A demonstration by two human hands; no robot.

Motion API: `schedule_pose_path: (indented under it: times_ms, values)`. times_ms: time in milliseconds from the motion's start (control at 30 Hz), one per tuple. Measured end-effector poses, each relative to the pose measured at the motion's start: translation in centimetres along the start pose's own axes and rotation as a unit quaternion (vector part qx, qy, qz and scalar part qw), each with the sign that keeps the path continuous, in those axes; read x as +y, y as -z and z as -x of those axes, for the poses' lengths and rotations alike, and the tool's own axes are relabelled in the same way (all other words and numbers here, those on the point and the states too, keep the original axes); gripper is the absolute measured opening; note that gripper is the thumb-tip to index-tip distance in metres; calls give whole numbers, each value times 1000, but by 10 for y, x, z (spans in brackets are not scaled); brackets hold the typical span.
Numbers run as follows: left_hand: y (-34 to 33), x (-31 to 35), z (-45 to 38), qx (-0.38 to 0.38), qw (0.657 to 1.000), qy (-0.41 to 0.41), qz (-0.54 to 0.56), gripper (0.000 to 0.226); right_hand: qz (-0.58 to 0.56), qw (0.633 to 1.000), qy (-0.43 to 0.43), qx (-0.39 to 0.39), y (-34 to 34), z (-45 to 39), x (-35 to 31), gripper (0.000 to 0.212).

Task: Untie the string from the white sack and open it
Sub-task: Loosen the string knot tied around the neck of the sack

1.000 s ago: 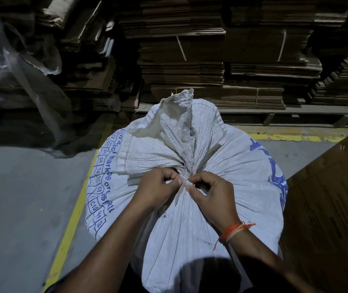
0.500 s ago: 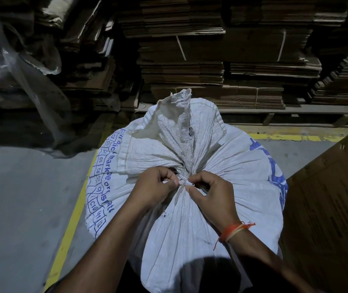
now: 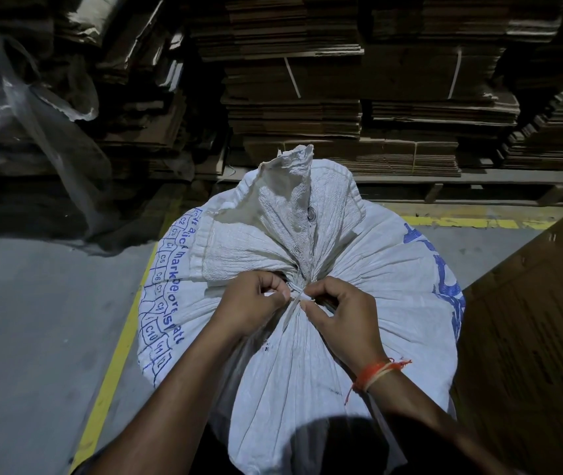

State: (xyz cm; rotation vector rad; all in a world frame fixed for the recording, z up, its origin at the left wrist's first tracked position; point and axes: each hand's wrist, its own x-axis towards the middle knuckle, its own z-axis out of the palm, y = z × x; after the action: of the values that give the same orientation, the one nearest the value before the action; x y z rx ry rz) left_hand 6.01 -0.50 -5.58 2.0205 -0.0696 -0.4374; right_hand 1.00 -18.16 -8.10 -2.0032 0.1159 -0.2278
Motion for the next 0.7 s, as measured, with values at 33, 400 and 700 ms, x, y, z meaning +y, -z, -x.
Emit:
schedule_pose_path:
  times_ms: [33, 400, 700]
  values:
    - [0, 0, 0, 0, 1000, 0, -2, 9, -1, 1000, 1, -1, 0, 0, 0, 12]
    - [-1, 2, 1, 4, 1000, -2, -23, 14, 4, 1000, 3, -2, 0, 0, 0, 12]
    - [-7, -2, -2, 15, 1000, -3, -21, 10, 3, 1000, -3, -4, 0, 1, -3, 12]
